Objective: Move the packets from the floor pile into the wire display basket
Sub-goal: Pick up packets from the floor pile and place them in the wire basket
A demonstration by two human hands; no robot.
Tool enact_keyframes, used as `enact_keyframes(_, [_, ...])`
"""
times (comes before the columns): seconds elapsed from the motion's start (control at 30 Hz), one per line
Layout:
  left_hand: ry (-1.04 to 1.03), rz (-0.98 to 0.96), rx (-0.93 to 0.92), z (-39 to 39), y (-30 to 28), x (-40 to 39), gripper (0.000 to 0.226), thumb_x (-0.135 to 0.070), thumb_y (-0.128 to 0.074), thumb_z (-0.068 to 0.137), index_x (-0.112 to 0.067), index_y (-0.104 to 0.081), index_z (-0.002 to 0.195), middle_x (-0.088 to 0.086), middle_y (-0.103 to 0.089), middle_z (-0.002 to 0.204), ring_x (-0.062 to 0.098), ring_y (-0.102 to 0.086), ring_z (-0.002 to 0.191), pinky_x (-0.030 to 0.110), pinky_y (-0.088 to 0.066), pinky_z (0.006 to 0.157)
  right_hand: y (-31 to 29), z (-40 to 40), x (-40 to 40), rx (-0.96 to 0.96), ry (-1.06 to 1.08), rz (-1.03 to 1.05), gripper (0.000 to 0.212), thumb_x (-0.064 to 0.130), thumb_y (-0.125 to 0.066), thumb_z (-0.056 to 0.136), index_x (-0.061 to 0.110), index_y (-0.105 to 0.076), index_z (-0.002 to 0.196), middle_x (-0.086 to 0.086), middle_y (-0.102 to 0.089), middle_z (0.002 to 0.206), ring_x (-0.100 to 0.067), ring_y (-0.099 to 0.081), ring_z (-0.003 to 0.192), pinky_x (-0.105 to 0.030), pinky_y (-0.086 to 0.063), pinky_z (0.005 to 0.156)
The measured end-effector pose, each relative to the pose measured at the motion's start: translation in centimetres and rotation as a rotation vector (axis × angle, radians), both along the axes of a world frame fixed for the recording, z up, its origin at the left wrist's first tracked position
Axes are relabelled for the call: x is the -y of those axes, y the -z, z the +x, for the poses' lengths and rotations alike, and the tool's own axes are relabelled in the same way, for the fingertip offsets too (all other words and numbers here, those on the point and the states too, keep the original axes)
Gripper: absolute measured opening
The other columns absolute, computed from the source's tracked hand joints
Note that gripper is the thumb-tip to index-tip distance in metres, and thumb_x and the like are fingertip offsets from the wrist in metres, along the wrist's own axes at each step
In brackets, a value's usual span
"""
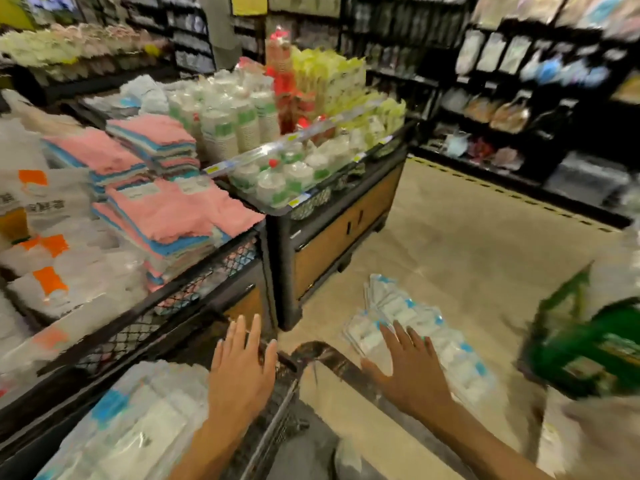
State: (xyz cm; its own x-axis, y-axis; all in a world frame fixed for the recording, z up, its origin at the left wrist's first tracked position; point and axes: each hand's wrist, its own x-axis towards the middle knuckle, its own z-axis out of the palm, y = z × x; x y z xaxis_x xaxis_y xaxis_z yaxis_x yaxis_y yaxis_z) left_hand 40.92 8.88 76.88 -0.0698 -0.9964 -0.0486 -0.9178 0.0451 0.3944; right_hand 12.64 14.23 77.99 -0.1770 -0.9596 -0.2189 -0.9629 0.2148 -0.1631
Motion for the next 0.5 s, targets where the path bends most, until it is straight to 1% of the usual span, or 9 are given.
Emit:
enact_keyframes(0.07, [0.073,0.010,0.017,-2.7,0.0,0.4,0.066,-0.056,-0.020,0.106,-0.026,-0.010,0.164,-0.001,-0.005,0.171,0.017,-0.003,0.158,0.039,-0.007,0.128,0.2,-3.1,-1.4,-0.006,0.079,-0.006,0.134,0.097,0.026,0.056,0.031,-0.015,0.164,0.000,-0.013,0.173,-0.026,-0.014,0.159,-0.047,-0.008,0.127])
enact_keyframes(0.1, [0.106,0.018,0.031,-3.9,0.0,0.8,0.065,-0.055,-0.022,0.106,-0.027,-0.009,0.164,-0.001,-0.004,0.171,0.017,-0.002,0.158,0.039,-0.007,0.128,0.3,-4.5,-2.0,-0.009,0.119,-0.003,0.127,0.097,0.020,0.062,0.031,-0.014,0.165,0.000,-0.013,0.173,-0.027,-0.014,0.159,-0.047,-0.008,0.127])
enact_keyframes(0.2, [0.180,0.039,0.094,-7.8,-0.1,2.5,0.066,-0.054,-0.022,0.107,-0.027,-0.005,0.164,0.000,-0.005,0.172,0.018,-0.003,0.158,0.039,-0.009,0.128,0.9,-8.5,-3.2,0.010,0.261,0.022,0.098,0.090,-0.009,0.084,0.034,-0.009,0.165,0.003,-0.007,0.173,-0.025,-0.010,0.159,-0.047,-0.005,0.129])
enact_keyframes(0.23, [0.198,0.041,0.107,-9.1,-0.1,3.1,0.066,-0.054,-0.023,0.107,-0.027,-0.005,0.164,0.000,-0.005,0.172,0.018,-0.004,0.158,0.040,-0.010,0.128,1.1,-9.6,-3.5,0.022,0.292,0.029,0.095,0.088,-0.013,0.086,0.035,-0.009,0.165,0.003,-0.006,0.173,-0.024,-0.009,0.160,-0.047,-0.004,0.129])
enact_keyframes(0.27, [0.217,0.040,0.118,-10.5,-0.2,3.8,0.066,-0.055,-0.023,0.107,-0.027,-0.006,0.164,0.000,-0.007,0.171,0.019,-0.006,0.158,0.040,-0.011,0.128,1.3,-10.8,-3.7,0.028,0.318,0.034,0.098,0.089,-0.009,0.084,0.035,-0.008,0.165,0.003,-0.006,0.173,-0.024,-0.009,0.160,-0.047,-0.004,0.129])
enact_keyframes(0.33, [0.250,0.036,0.148,-13.9,-0.1,5.1,0.067,-0.056,-0.023,0.106,-0.026,-0.007,0.164,0.001,-0.009,0.171,0.019,-0.009,0.158,0.041,-0.014,0.128,1.8,-13.3,-3.8,0.024,0.362,0.042,0.120,0.095,0.015,0.064,0.035,-0.009,0.165,0.003,-0.007,0.173,-0.025,-0.011,0.159,-0.047,-0.007,0.129])
enact_keyframes(0.37, [0.266,0.037,0.160,-15.7,-0.1,5.7,0.067,-0.056,-0.023,0.106,-0.026,-0.007,0.164,0.001,-0.010,0.171,0.020,-0.010,0.158,0.042,-0.015,0.128,2.1,-14.6,-3.7,0.027,0.386,0.051,0.131,0.095,0.025,0.054,0.035,-0.010,0.165,0.003,-0.007,0.173,-0.025,-0.012,0.159,-0.048,-0.008,0.129])
enact_keyframes(0.4, [0.283,0.041,0.169,-17.5,-0.1,6.3,0.067,-0.056,-0.022,0.106,-0.025,-0.007,0.164,0.001,-0.010,0.171,0.020,-0.010,0.158,0.042,-0.016,0.128,2.4,-16.1,-3.6,0.037,0.416,0.063,0.135,0.094,0.029,0.049,0.035,-0.010,0.165,0.003,-0.006,0.173,-0.026,-0.012,0.159,-0.048,-0.008,0.129])
enact_keyframes(0.5, [0.320,0.059,0.179,-22.6,0.3,7.9,0.067,-0.057,-0.020,0.105,-0.026,-0.007,0.164,0.000,-0.006,0.172,0.019,-0.006,0.158,0.042,-0.011,0.128,3.6,-20.6,-3.3,0.066,0.491,0.078,0.132,0.093,0.025,0.050,0.035,-0.008,0.164,0.002,-0.005,0.173,-0.026,-0.010,0.160,-0.049,-0.006,0.129])
